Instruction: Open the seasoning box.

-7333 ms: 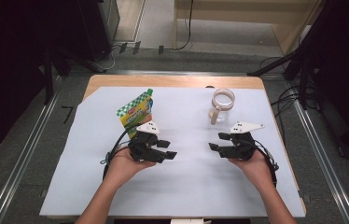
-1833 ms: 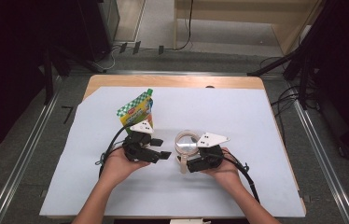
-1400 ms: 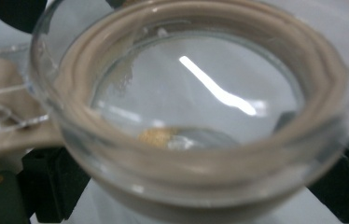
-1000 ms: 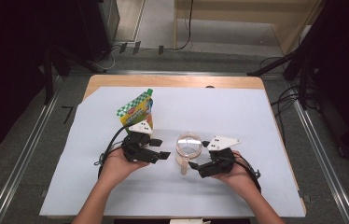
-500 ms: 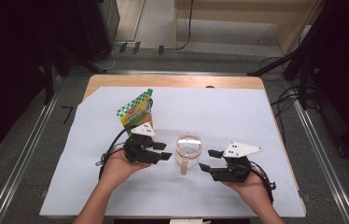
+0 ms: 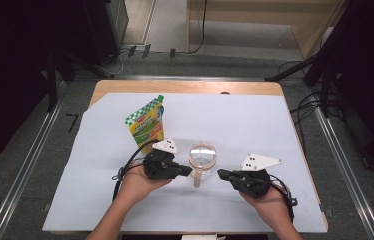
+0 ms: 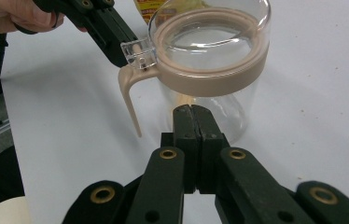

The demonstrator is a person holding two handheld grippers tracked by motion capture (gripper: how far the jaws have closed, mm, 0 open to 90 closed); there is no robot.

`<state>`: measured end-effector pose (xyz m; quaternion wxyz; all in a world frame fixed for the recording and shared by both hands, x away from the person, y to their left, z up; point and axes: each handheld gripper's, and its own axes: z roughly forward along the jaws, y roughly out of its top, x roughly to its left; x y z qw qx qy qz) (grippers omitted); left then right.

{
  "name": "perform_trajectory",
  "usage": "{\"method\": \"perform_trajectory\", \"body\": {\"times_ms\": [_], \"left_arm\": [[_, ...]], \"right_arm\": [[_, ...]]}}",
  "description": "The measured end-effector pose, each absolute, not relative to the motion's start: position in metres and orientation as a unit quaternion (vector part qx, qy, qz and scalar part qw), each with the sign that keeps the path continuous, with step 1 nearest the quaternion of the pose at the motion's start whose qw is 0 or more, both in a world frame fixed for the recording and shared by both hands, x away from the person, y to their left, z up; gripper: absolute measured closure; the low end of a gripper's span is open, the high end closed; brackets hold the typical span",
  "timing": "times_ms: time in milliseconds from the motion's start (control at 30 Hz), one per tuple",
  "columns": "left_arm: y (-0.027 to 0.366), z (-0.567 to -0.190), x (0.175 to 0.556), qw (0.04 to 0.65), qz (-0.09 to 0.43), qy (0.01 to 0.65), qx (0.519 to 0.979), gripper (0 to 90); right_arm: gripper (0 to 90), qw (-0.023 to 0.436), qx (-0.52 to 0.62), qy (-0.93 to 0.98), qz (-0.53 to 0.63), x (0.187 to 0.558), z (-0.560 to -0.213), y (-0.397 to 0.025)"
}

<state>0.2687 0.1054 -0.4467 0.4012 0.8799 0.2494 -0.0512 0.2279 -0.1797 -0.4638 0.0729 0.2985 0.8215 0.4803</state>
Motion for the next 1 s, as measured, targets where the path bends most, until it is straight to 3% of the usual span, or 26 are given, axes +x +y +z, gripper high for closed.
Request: {"method": "perform_trajectory", "body": {"times_ms": [1000], "left_arm": [[0.065,-0.448,0.256,0.418,-0.062,0.207,0.882,90.0]], "right_arm": [[90.0,0.064,0.325,0.816,0.473,0.223,-0.462,-0.189]]}}
